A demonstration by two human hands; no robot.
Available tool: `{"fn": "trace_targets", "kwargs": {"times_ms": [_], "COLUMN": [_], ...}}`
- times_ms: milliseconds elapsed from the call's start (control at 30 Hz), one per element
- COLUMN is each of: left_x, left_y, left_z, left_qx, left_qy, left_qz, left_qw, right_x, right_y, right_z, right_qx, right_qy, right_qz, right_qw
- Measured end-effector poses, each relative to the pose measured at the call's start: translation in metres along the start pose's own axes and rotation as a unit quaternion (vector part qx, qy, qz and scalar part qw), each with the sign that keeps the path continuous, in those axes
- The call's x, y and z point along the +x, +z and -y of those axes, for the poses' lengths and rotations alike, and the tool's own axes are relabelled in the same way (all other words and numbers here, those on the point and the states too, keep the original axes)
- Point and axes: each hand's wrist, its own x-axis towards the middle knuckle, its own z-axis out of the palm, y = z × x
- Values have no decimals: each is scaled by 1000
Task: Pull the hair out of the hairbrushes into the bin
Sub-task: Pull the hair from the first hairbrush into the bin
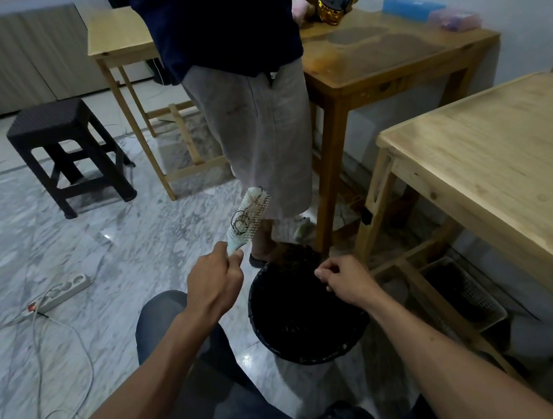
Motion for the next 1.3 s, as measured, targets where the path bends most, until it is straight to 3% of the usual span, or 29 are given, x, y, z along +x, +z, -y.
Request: {"fn": "trace_targets", "kwargs": {"times_ms": [300,433,533,667,800,900,1033,1100,1167,1300], "left_x": [-9,-8,-10,-2,5,1,-8,-9,-11,-13], "left_y": [11,10,10,6,-4,-1,10,13,15,17], "left_z": [-1,0,3,5,4,4,5,3,-1,-9], "left_qx": [70,68,65,-36,12,28,57,60,58,64], "left_qy": [83,61,38,-43,-20,-5,29,34,40,60], "left_qz": [78,65,54,-17,-13,2,22,28,35,46], "left_qw": [991,994,996,998,1000,1000,998,997,997,995], "right_x": [14,15,15,10,7,9,13,12,9,7], "right_y": [2,13,15,14,11,8,4,1,-4,-2], "right_z": [36,35,20,-5,-18,-15,4,24,44,59], "right_qx": [233,258,192,44,83,93,11,122,249,251], "right_qy": [-114,-98,-92,-66,-16,-11,-38,-37,-31,-71], "right_qz": [87,23,-11,-18,-21,41,23,1,31,76], "right_qw": [962,961,977,997,996,995,999,992,968,962]}}
